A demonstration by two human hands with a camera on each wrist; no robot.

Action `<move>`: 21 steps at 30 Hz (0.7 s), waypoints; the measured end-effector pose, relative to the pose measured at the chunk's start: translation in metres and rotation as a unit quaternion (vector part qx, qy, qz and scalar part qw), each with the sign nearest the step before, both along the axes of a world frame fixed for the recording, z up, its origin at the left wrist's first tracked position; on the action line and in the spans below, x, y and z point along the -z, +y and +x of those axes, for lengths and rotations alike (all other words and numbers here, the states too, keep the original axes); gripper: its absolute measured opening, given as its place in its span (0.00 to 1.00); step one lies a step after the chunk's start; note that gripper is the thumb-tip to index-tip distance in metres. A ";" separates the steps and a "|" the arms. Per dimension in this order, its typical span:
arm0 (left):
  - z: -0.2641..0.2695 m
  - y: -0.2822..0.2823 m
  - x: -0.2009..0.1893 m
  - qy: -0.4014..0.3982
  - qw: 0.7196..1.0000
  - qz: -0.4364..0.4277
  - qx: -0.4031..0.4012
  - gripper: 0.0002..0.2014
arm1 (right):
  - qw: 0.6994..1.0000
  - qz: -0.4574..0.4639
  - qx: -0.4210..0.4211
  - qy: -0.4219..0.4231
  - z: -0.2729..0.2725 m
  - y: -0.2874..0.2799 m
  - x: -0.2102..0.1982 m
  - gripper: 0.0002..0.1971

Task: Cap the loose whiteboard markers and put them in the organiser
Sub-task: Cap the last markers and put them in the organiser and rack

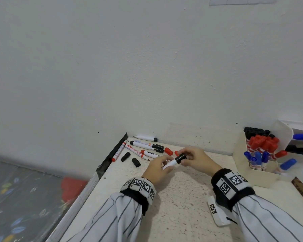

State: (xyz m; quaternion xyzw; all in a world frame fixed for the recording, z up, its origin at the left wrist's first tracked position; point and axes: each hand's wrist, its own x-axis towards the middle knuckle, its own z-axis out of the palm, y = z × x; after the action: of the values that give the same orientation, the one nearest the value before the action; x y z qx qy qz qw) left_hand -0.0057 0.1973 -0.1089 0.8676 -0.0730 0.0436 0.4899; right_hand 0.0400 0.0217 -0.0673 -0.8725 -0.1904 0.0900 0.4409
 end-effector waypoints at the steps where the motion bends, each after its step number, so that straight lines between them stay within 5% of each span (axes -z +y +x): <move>1: 0.000 0.000 0.001 0.002 1.000 0.007 0.005 0.12 | 1.000 -0.004 -0.004 0.008 -0.002 -0.001 0.001 0.13; 4: -0.001 0.000 0.002 0.005 0.999 0.026 0.024 0.14 | 1.000 -0.016 0.014 0.022 -0.008 -0.003 0.001 0.04; 8: -0.002 -0.002 -0.003 0.005 0.999 0.034 0.031 0.15 | 0.997 -0.063 0.042 0.002 -0.014 -0.010 -0.002 0.20; 12: -0.005 -0.008 -0.011 -0.009 0.999 0.025 0.030 0.13 | 0.997 -0.067 0.034 -0.009 -0.021 -0.013 -0.005 0.15; 21: -0.023 -0.030 -0.031 -0.043 0.998 0.046 0.020 0.17 | 0.991 0.109 0.063 0.051 -0.036 -0.018 -0.012 0.06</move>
State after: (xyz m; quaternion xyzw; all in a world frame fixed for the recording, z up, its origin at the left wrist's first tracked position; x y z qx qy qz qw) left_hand -0.0289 0.1673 -0.0783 0.8848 -0.1136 0.0676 0.4468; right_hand 0.0039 0.0033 -0.0557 -0.8240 -0.1209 0.0849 0.5470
